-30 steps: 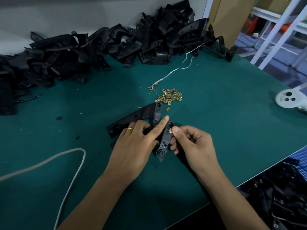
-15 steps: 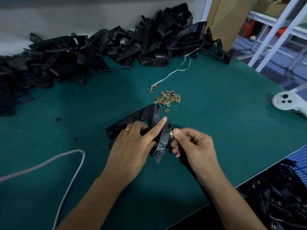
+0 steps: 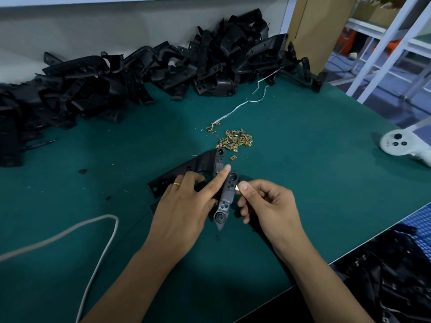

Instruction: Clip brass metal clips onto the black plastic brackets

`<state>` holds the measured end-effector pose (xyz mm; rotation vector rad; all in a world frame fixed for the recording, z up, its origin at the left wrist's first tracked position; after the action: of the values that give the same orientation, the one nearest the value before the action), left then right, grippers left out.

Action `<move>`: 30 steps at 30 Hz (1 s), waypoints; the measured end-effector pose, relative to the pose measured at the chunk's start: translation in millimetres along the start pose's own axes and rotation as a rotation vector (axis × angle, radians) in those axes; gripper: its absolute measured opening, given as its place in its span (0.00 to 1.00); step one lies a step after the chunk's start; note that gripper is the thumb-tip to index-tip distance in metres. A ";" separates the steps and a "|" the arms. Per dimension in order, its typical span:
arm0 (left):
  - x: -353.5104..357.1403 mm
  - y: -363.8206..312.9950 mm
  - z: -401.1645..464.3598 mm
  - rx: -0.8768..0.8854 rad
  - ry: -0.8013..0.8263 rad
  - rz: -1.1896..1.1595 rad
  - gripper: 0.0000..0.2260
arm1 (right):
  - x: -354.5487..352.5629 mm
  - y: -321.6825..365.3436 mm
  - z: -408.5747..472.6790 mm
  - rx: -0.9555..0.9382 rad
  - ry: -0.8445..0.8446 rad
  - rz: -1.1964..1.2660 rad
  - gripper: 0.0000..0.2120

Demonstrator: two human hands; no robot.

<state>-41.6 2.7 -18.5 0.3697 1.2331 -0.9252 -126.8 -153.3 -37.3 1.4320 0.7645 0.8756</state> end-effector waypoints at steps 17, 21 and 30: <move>-6.7 14.9 0.5 -0.179 -0.034 0.023 0.26 | -15.2 32.6 82.3 -0.213 -0.039 -0.607 0.04; -11.5 15.4 -1.1 -0.186 -0.038 0.022 0.23 | 4.6 20.0 105.4 -0.350 0.133 -0.984 0.07; -10.8 20.0 -2.1 -0.196 -0.055 -0.075 0.25 | -8.5 13.4 50.1 -0.280 0.049 -0.825 0.08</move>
<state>-28.1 20.5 -13.9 0.1425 1.2818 -0.8642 -88.2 -186.3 -23.7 0.7319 1.1036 0.3481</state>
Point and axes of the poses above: each hand's wrist, its own z-axis towards the middle knuckle, its own x-axis out of the palm, y = z × x, the point moved 7 cm from there along z, towards the middle knuckle, and after that the axes turned 3 degrees about z, right-handed, at the moved point
